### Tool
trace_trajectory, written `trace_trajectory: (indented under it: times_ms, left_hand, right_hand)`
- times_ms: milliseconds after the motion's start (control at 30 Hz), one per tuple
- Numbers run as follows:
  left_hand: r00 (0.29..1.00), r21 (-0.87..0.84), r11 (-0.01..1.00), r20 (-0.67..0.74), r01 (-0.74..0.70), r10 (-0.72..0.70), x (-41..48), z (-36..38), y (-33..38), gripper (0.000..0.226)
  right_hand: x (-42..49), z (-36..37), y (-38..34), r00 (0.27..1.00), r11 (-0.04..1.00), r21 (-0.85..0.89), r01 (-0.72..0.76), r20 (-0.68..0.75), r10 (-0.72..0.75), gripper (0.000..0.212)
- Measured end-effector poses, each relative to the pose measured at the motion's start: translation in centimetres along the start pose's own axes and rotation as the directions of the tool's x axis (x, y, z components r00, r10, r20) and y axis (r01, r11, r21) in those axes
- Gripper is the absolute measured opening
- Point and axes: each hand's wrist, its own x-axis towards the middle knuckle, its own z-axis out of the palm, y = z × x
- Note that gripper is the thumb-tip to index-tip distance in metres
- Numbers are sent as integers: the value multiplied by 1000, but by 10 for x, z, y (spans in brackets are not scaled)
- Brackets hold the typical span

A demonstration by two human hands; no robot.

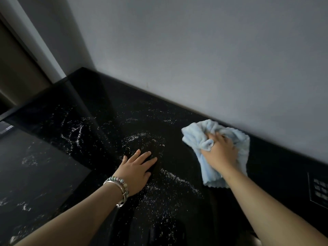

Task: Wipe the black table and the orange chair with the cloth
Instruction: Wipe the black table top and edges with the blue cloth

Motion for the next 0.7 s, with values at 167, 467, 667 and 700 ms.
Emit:
trace_trajectory:
  times_ms: [167, 467, 667, 700]
  left_hand:
    - [1000, -6, 1000, -27, -5, 5, -2, 2, -1, 53]
    - [999, -14, 1000, -27, -28, 27, -20, 16, -3, 53]
    - [997, -18, 999, -62, -37, 36, -32, 23, -5, 52]
    - [997, -11, 999, -59, -40, 40, -36, 24, -6, 52]
  right_hand:
    - [-78, 12, -25, 906, 895, 150, 420, -18, -422, 44]
    - [-36, -4, 20, 985, 995, 87, -45, -164, 59, 29]
    - [-116, 17, -23, 887, 876, 141, 462, -87, -454, 37]
    - [-107, 12, -15, 888, 875, 150, 460, -77, -454, 41]
